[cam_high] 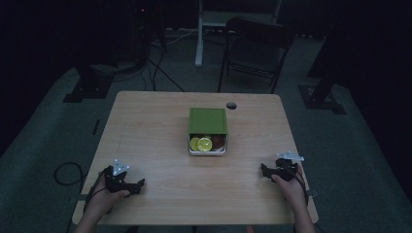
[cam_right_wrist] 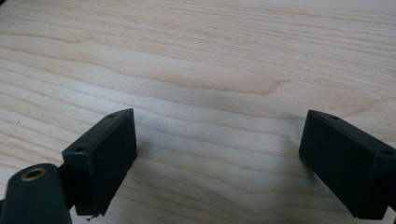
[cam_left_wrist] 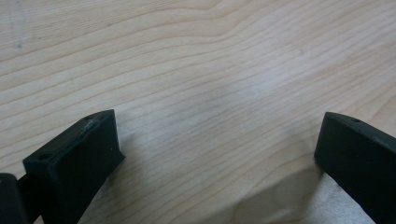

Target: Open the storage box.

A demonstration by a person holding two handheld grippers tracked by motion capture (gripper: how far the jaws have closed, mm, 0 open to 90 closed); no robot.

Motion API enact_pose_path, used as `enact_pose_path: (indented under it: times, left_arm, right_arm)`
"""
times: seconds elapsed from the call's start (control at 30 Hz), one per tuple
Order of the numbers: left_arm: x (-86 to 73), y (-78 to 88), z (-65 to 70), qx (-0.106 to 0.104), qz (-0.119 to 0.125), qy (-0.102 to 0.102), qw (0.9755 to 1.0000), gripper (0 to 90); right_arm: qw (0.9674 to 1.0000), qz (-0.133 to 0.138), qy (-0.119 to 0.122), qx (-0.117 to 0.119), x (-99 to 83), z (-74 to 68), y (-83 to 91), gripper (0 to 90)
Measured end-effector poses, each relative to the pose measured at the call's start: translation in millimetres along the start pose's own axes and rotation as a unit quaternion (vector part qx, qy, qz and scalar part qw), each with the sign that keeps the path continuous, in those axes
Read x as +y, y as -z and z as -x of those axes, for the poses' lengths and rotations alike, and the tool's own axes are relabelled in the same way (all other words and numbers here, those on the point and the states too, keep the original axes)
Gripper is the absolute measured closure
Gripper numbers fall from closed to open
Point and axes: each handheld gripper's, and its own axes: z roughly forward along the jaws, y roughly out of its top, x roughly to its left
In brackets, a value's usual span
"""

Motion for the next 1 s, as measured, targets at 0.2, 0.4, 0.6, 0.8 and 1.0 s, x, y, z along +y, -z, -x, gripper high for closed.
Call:
enact_pose_path:
  times: [0.2,0.4,0.6,0.8,1.0]
  left_arm:
    - [1.4,-0.1,4.7,0.0,0.008,-0.02,0.9998,4.4]
    - [7.2,-2.0,14.4,0.002,0.007,-0.048,0.9988,5.4]
    - [17.5,-5.0,29.5,0.003,0.009,-0.083,0.9965,5.4]
    - [28.5,-10.4,44.3,-0.001,0.022,-0.11,0.9937,5.4]
    - [35.4,-17.2,57.3,-0.005,0.027,-0.137,0.9902,5.4]
  right_arm:
    - [1.0,0.0,0.0,0.0,0.0,0.0,0.0,10.7]
    - [1.0,0.0,0.0,0.0,0.0,0.0,0.0,10.6]
    - [1.0,0.0,0.0,0.0,0.0,0.0,-0.1,10.6]
    - [1.0,0.0,0.0,0.0,0.0,0.0,-0.1,10.6]
    - [1.0,0.001,-0.001,0.0,0.0,-0.1,-0.1,10.6]
